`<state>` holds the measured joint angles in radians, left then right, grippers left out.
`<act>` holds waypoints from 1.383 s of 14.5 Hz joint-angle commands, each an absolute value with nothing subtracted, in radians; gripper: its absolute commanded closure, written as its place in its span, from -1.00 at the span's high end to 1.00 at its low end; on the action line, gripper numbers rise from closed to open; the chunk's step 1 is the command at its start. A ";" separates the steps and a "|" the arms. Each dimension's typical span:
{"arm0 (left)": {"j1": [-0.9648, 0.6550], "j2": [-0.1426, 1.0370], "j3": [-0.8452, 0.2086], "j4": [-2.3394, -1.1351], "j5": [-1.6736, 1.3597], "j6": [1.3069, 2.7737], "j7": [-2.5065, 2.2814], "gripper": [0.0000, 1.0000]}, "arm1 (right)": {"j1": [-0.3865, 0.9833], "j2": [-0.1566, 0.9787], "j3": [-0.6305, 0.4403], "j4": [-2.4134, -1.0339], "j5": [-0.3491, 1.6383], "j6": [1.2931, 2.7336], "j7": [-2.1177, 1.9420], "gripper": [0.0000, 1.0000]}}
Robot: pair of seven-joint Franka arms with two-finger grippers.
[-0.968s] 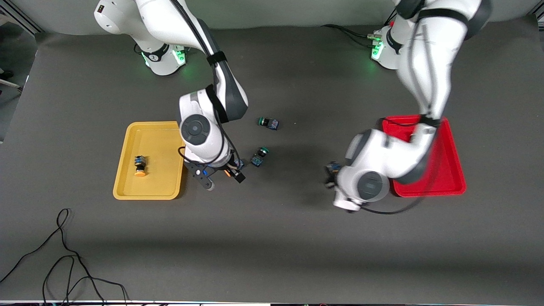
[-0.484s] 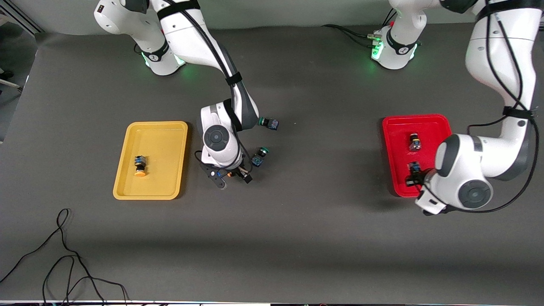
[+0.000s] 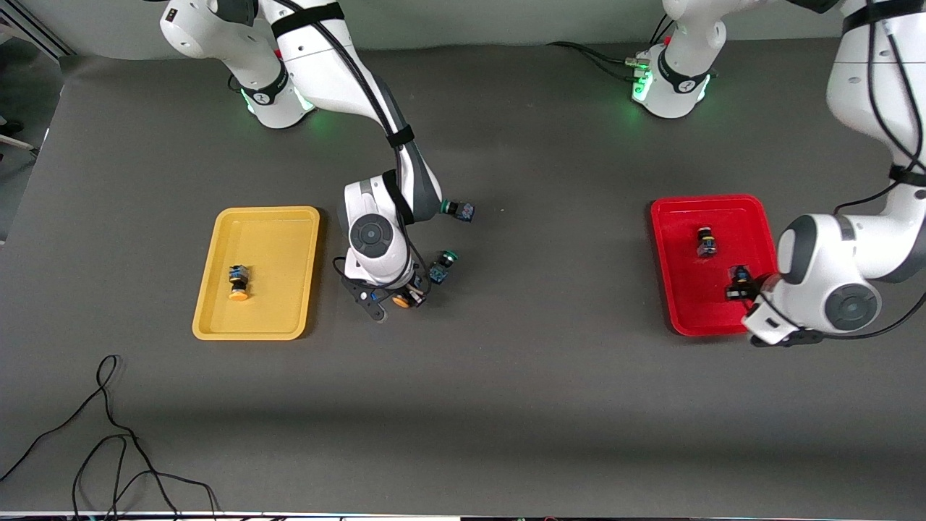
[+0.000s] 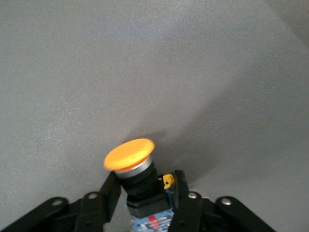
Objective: Place red and yellow buttons in trays
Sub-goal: 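Place the yellow button in the yellow tray while the left gripper places red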
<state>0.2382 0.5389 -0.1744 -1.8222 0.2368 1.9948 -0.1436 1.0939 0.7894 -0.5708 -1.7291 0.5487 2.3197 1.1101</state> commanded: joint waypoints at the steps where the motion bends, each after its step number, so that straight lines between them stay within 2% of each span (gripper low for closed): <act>1: 0.244 0.468 -0.189 -1.910 0.244 2.023 -0.141 0.59 | 1.100 0.781 -0.575 -1.740 0.566 2.332 1.085 -0.73; 2: 0.244 0.466 -0.189 -1.905 0.244 2.016 -0.141 0.99 | 1.100 0.778 -0.577 -1.740 0.566 2.330 1.085 -0.76; 4: 0.230 0.451 -0.192 -1.882 0.250 1.973 -0.141 0.99 | 1.100 0.747 -0.583 -1.738 0.555 2.309 1.077 -0.77; 8: 0.172 0.330 -0.193 -1.830 0.241 1.838 -0.144 0.99 | 1.092 0.576 -0.689 -1.634 0.474 1.940 1.031 -0.77; 11: 0.167 0.204 -0.209 -1.830 0.229 1.772 -0.120 0.99 | 1.081 0.506 -0.761 -1.578 0.442 1.774 0.880 -0.77; 14: 0.167 0.079 -0.210 -1.850 0.143 1.766 -0.118 0.99 | 1.086 0.485 -0.903 -1.617 0.354 1.755 0.413 -0.77; 16: 0.167 -0.007 -0.210 -1.908 0.109 1.787 -0.117 0.99 | 1.085 0.476 -1.023 -1.664 0.356 1.769 0.118 -0.77; 18: 0.166 -0.086 -0.210 -1.972 0.094 1.802 -0.114 0.99 | 1.083 0.474 -1.104 -1.736 0.377 1.822 -0.085 -0.77; 20: 0.154 -0.127 -0.213 -1.996 0.089 1.825 -0.113 1.00 | 1.081 0.453 -1.130 -1.878 0.426 1.958 -0.229 -0.77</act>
